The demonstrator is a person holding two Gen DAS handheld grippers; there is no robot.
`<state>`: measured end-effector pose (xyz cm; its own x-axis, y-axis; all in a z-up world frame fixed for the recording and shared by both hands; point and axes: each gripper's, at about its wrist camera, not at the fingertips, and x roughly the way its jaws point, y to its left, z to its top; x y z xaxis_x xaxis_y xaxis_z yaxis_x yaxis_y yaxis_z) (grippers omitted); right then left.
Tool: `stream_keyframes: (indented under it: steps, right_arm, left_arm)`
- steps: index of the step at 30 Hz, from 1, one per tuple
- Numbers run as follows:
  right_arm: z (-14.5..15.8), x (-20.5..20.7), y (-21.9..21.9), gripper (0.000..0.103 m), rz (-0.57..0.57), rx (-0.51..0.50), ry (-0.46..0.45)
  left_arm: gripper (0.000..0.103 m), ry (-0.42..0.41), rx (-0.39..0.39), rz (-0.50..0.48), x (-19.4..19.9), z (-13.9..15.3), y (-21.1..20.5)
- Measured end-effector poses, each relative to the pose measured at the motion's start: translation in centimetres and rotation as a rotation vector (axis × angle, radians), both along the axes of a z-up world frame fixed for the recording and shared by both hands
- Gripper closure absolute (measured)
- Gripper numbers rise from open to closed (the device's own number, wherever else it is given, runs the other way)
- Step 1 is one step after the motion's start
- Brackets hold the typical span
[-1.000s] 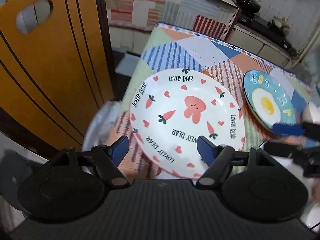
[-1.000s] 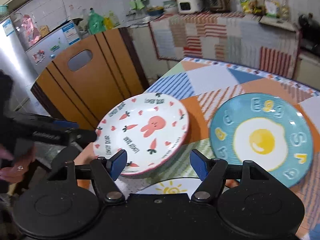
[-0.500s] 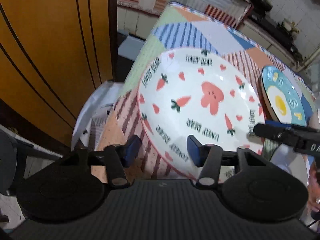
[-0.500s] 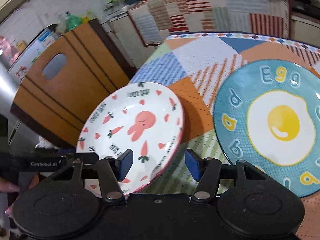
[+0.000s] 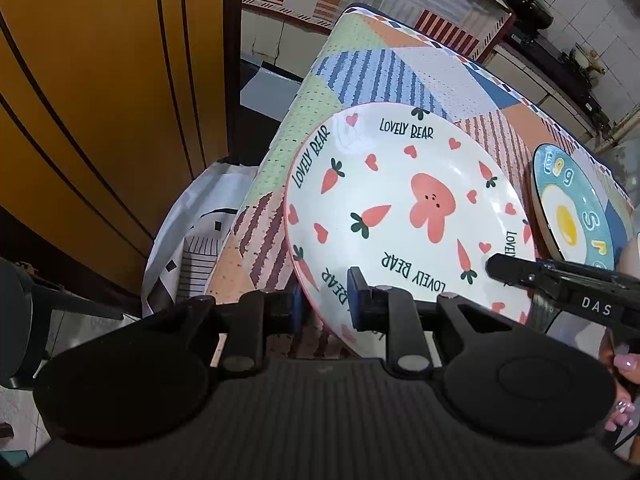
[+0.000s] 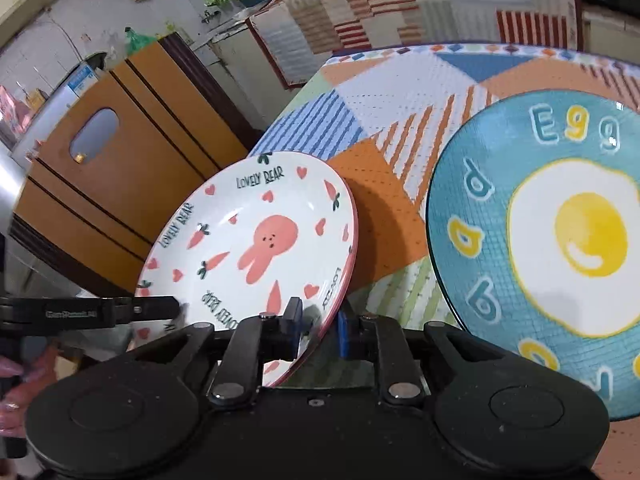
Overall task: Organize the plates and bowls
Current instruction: 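Grasp the bunny plate rim with the left gripper and lift it, then lower the bunny plate onto the sun plate and open the left gripper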
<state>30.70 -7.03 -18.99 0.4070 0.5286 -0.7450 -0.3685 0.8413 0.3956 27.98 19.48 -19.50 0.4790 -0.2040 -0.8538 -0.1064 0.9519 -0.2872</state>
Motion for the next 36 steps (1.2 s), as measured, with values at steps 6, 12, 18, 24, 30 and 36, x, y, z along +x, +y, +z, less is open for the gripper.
stream_keyframes:
  steps: [6,12,18,24,30,36]
  right_arm:
    - [1.5,-0.8,-0.6,0.082,0.058,-0.019,0.006]
    - [3.9,-2.2,-2.4,0.082,0.052,-0.017,0.007]
    - [7.6,-5.3,-4.3,0.081,0.065,-0.049,-0.005]
    - [10.1,-9.2,-6.4,0.081,0.046,-0.061,-0.025]
    - [11.2,-12.6,-9.2,0.08,0.009,-0.052,-0.037]
    - [10.9,-15.5,-11.7,0.08,-0.032,-0.057,-0.022]
  left_arm:
    - [0.082,-0.007,-0.009,-0.035,-0.4,0.7,-0.3]
    - [0.081,-0.018,0.0,-0.07,-1.8,3.3,-2.0]
    - [0.08,-0.016,0.011,-0.136,-4.5,6.9,-4.3]
    - [0.08,-0.007,-0.002,-0.178,-7.2,9.2,-6.3]
    - [0.079,-0.019,0.002,-0.231,-9.6,10.3,-9.2]
    - [0.079,0.017,-0.012,-0.266,-11.5,9.8,-11.8]
